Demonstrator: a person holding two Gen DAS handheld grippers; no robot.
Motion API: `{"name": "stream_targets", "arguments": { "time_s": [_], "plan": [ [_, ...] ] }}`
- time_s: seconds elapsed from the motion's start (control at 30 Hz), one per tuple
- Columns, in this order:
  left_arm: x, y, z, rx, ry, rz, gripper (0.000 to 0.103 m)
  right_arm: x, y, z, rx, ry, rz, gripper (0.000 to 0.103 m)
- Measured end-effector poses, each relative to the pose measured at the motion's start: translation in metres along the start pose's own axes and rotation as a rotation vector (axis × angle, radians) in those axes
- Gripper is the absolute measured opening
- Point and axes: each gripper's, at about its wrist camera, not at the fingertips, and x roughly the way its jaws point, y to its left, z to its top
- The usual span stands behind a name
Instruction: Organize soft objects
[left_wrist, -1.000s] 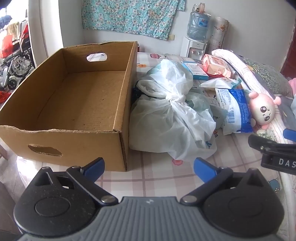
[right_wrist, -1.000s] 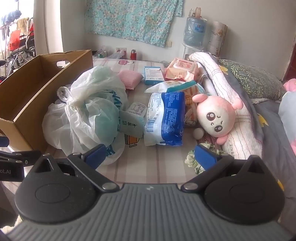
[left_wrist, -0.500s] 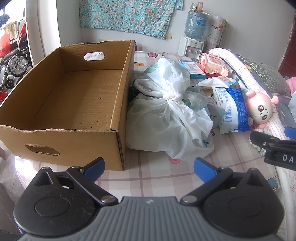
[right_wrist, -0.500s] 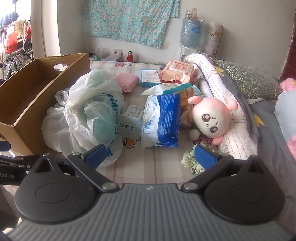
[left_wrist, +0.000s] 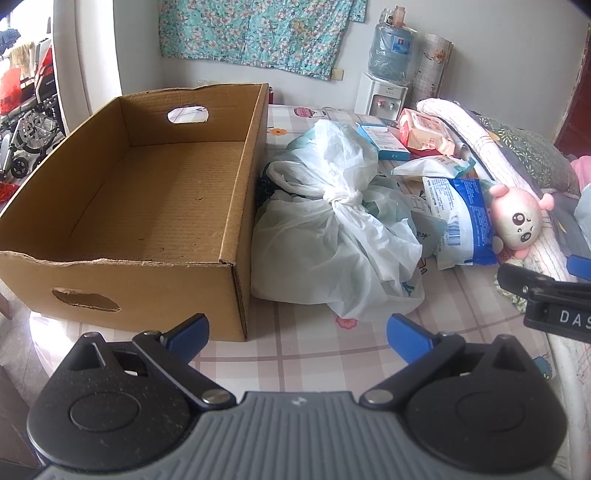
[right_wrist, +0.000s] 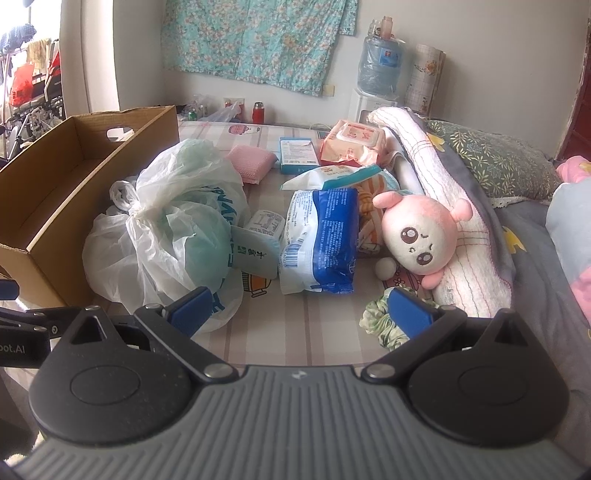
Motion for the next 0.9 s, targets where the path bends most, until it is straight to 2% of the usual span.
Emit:
{"name": "stream_targets", "arguments": {
  "time_s": [0.9],
  "plan": [
    [0.0001,-0.0003,0.0004,0.004,0.001,-0.005,0.103,0.0008,0.0005,0.0003,0.001,0.004,-0.003,0.102]
  ]
}}
